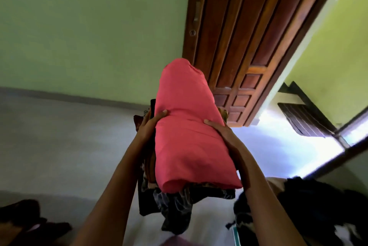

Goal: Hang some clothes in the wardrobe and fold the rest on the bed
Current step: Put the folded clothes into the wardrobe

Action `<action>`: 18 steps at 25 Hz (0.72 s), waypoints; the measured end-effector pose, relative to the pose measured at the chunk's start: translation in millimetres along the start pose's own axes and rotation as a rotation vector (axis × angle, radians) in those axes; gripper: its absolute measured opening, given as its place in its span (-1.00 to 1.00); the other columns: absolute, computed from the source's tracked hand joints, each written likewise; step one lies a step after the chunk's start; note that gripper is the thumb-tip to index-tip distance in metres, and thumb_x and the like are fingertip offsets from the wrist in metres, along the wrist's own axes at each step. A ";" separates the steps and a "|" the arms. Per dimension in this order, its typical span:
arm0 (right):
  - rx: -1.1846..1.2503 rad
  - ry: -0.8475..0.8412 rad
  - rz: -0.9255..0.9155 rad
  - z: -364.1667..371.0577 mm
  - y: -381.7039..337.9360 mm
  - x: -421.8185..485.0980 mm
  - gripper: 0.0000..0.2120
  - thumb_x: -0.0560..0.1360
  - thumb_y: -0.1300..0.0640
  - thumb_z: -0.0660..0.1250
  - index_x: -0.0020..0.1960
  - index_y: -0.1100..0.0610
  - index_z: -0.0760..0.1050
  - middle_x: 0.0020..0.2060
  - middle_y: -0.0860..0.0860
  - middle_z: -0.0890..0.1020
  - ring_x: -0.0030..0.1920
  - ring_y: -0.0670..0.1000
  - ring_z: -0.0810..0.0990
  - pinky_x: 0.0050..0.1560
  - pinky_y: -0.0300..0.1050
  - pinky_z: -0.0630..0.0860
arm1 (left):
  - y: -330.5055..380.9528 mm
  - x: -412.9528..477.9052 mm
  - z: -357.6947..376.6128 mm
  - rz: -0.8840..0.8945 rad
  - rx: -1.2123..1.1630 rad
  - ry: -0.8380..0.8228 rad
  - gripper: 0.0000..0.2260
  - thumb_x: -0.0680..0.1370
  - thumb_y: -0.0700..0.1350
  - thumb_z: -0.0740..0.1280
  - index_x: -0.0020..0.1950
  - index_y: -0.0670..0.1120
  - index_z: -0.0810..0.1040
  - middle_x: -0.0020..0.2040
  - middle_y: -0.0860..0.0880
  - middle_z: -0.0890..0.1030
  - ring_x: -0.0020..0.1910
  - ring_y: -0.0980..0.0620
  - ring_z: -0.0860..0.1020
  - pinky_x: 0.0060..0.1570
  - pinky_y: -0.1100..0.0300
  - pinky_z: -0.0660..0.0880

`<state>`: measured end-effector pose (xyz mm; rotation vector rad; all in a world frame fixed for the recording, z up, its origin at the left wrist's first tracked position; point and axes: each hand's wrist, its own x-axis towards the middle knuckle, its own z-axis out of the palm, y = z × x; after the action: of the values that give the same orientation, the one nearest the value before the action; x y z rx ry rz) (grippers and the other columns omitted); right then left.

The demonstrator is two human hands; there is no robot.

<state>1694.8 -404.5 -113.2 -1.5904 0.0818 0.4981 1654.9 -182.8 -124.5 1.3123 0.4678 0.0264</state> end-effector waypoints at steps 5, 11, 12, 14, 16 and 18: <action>-0.046 -0.181 -0.014 49.5 -45.3 126.1 -0.29 0.19 -0.19 0.55 0.30 -0.09 0.45 0.05 -0.04 0.65 0.03 0.03 0.64 0.14 -0.02 0.54 | 32.6 94.5 -42.2 0.040 -0.044 0.159 -0.02 0.10 0.27 0.49 0.48 0.06 0.27 0.39 -0.06 0.40 0.25 -0.07 0.47 0.23 -0.01 0.43; -0.120 -0.404 0.014 159.8 -79.3 282.9 -0.25 0.16 -0.21 0.51 0.30 -0.01 0.47 0.07 0.01 0.66 0.04 0.04 0.65 0.13 -0.03 0.55 | 58.1 224.8 -139.4 0.058 -0.159 0.367 -0.22 0.37 0.11 0.45 0.50 -0.02 0.19 0.40 -0.09 0.36 0.16 -0.03 0.45 0.09 0.07 0.39; -0.145 -0.421 0.019 183.3 -89.2 308.5 -0.20 0.13 -0.24 0.52 0.31 0.00 0.47 0.07 0.01 0.66 0.04 0.04 0.65 0.16 0.00 0.54 | 67.8 248.7 -157.8 0.049 -0.170 0.409 -0.29 0.44 0.06 0.41 0.51 -0.03 0.17 0.40 -0.09 0.35 0.16 -0.03 0.44 0.08 0.08 0.38; -0.186 -0.460 0.026 231.9 -112.2 356.1 -0.14 0.06 -0.30 0.54 0.30 0.00 0.47 0.08 0.01 0.65 0.06 0.05 0.64 0.20 0.03 0.52 | 94.8 291.9 -200.7 0.056 -0.170 0.466 -0.32 0.46 0.05 0.39 0.51 -0.02 0.18 0.36 -0.04 0.36 0.16 -0.03 0.43 0.10 0.09 0.37; -0.192 -0.497 0.018 276.2 -133.8 395.1 -0.27 0.18 -0.26 0.52 0.27 0.00 0.48 0.09 0.02 0.64 0.05 0.04 0.64 0.15 -0.01 0.53 | 121.6 325.7 -244.2 0.094 -0.180 0.494 -0.22 0.34 0.17 0.45 0.48 -0.01 0.24 0.32 0.03 0.39 0.18 -0.01 0.45 0.18 0.08 0.38; -0.184 -0.543 0.013 316.9 -150.2 429.5 -0.41 0.30 -0.17 0.49 0.26 0.00 0.49 0.08 0.02 0.64 0.04 0.04 0.64 0.08 -0.06 0.55 | 141.4 354.3 -282.4 0.078 -0.134 0.504 -0.03 0.10 0.28 0.50 0.45 0.01 0.32 0.34 -0.03 0.44 0.21 -0.04 0.49 0.26 0.01 0.40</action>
<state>2050.0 21.0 -128.1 -1.5809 -0.3738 0.9517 1912.9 214.4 -154.5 1.1857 0.8271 0.4547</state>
